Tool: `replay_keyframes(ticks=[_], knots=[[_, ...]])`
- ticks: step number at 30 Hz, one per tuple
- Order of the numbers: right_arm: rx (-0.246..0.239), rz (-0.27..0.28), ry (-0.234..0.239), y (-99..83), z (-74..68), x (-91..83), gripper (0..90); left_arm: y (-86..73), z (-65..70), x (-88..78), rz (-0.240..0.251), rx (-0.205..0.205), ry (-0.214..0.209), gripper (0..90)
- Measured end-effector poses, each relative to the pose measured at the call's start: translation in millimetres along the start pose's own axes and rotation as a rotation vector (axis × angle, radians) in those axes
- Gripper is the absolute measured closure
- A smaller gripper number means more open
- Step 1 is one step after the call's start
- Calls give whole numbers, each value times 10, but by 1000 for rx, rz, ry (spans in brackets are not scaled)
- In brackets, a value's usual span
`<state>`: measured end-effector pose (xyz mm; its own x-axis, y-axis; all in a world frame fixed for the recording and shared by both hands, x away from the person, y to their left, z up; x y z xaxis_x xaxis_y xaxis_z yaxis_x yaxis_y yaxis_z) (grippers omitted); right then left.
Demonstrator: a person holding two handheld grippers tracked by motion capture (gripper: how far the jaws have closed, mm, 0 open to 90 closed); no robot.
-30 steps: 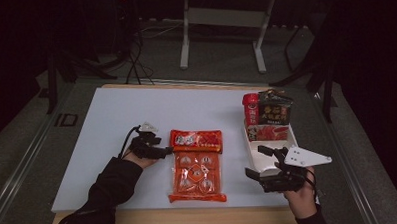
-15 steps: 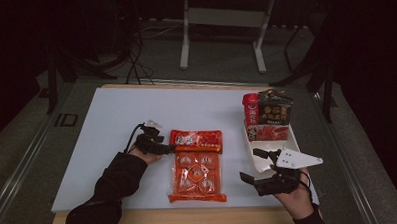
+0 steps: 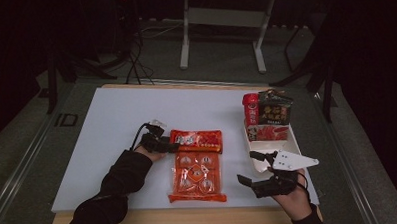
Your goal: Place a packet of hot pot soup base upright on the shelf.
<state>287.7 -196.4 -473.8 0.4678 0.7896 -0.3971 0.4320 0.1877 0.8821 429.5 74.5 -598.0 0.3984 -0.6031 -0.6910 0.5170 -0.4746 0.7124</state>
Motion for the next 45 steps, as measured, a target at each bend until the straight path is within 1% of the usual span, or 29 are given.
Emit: replay_keyframes(ticks=[1, 2, 3, 4, 5, 7, 8, 12, 13, 16, 17, 18, 19, 20, 21, 25, 27, 32, 40, 43, 45], knots=[[0, 0, 0, 0, 0, 0, 131, 0, 0, 0, 0, 0, 0, 467], [3, 2, 1, 1, 4, -3, 132, 10, 8, 15, 5, -13, -28, 467], [3, 3, 1, 2, 9, -5, 132, 14, 9, 21, 9, -16, -33, 506], [4, 2, 2, 3, 8, -5, 132, 16, 16, 27, 8, -10, -44, 518], [4, 2, 3, 3, 6, -4, 132, 18, 19, 30, 5, -3, -48, 546], [2, 0, 1, 0, 7, -4, 132, 26, 27, 42, 10, -9, -49, 557], [5, -3, 2, -3, 9, -2, 132, 30, 33, 48, 9, -5, -55, 575], [6, -8, 4, -13, 10, 13, 133, 50, 33, 80, 6, -16, -70, 649], [5, -9, 6, -12, 6, 13, 133, 58, 44, 95, 6, -18, -84, 680], [5, -10, 7, -8, 3, 16, 133, 103, 93, 151, 7, -17, -89, 707], [8, -10, 12, -8, 0, 18, 133, 115, 111, 166, 4, -6, -88, 720], [7, -10, 9, -9, 2, 20, 133, 129, 139, 177, 8, -6, -97, 763], [7, -10, 9, -9, 2, 20, 133, 129, 139, 177, 8, -6, -97, 845], [6, -13, 8, -12, 3, 21, 134, 134, 175, 187, -3, 17, -93, 845], [9, -13, 9, -15, 6, 19, 134, 138, 181, 179, -9, 20, -85, 887], [13, -14, 7, -14, 16, 15, 135, 163, 190, 148, -8, 44, -61, 893], [13, -14, 8, -13, 15, 13, 136, 190, 204, 128, 6, 30, -57, 895], [18, -11, 4, -9, 25, 7, 136, 243, 233, 46, 42, 43, -44, 896], [23, -14, -13, -4, 44, 9, 137, 380, 313, -158, 89, 74, -39, 897], [23, -10, -18, 7, 49, 1, 137, 434, 357, -242, 110, 79, -44, 897], [23, -8, -21, 19, 52, -10, 137, 466, 384, -298, 122, 92, -48, 897]])
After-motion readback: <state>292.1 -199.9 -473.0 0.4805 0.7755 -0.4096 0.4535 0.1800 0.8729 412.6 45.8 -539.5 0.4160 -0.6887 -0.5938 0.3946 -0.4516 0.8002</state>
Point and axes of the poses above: each handheld gripper's, and its own axes: x roughly forward along the jaws, y roughly out of its top, z roughly to its right, the point moved 8 cm from there along x, roughly forward along the jaws, and after that the axes turned 14 degrees about x, right-handed, at the moved point
